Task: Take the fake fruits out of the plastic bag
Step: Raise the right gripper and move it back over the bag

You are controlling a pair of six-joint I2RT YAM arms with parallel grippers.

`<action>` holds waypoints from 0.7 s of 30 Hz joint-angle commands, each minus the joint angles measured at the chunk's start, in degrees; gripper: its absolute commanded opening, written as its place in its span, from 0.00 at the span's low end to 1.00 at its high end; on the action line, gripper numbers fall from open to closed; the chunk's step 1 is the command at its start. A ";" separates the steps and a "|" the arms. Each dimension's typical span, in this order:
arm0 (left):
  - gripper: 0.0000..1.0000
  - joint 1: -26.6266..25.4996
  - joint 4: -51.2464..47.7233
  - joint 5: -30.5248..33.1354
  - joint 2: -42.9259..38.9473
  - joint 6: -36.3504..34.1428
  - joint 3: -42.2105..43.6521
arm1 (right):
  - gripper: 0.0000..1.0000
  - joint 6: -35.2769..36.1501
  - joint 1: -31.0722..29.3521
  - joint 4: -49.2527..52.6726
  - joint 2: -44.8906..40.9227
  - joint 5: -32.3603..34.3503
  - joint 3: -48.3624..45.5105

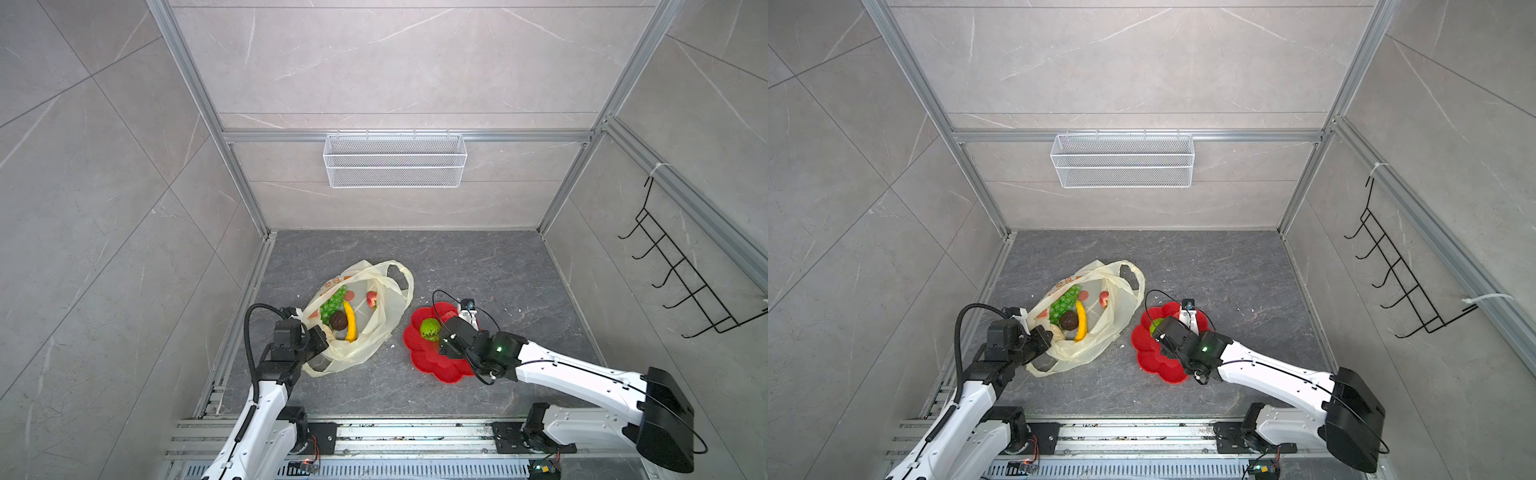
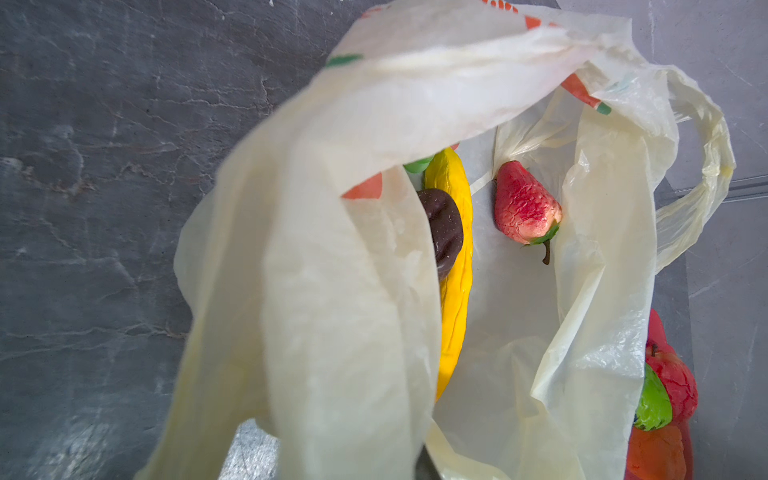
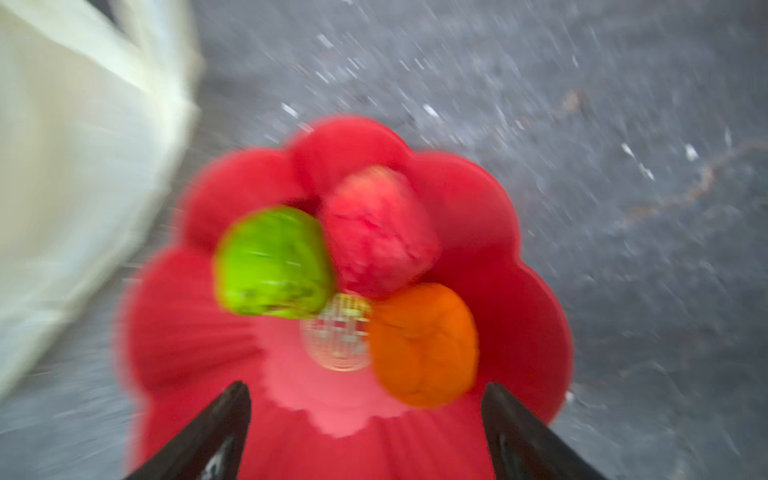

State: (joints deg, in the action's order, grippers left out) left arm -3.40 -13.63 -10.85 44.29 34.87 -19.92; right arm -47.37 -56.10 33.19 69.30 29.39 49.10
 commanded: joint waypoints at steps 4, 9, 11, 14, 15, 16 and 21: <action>0.02 -0.29 -0.74 -0.49 3.21 0.25 -1.30 | 0.86 7.44 -2.57 -7.03 12.04 -4.24 15.40; 0.02 -0.31 -4.55 -0.69 3.30 3.31 -0.71 | 0.78 12.87 -3.05 -13.88 27.07 -19.55 28.85; 0.03 -0.29 -5.91 0.65 2.54 3.66 -0.56 | 0.73 13.59 -3.37 -12.56 33.80 -24.72 35.67; 0.04 -0.22 -7.48 2.75 2.34 4.78 -0.67 | 0.69 13.12 -3.98 -12.10 42.16 -29.16 43.03; 0.04 -0.20 -7.59 3.18 2.46 5.01 -0.73 | 0.68 12.61 -4.02 -12.09 44.48 -29.94 44.76; 0.04 -0.16 -7.72 3.37 2.69 5.11 -0.81 | 0.66 12.41 -4.11 -11.88 46.76 -30.67 46.89; 0.03 -0.05 -7.24 4.25 2.72 5.28 -0.86 | 0.63 12.65 -5.20 -9.41 54.25 -28.98 55.57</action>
State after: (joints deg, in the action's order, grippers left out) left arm -3.60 -19.59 -8.34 47.18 39.29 -20.01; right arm -35.92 -60.64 21.80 121.19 1.65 100.22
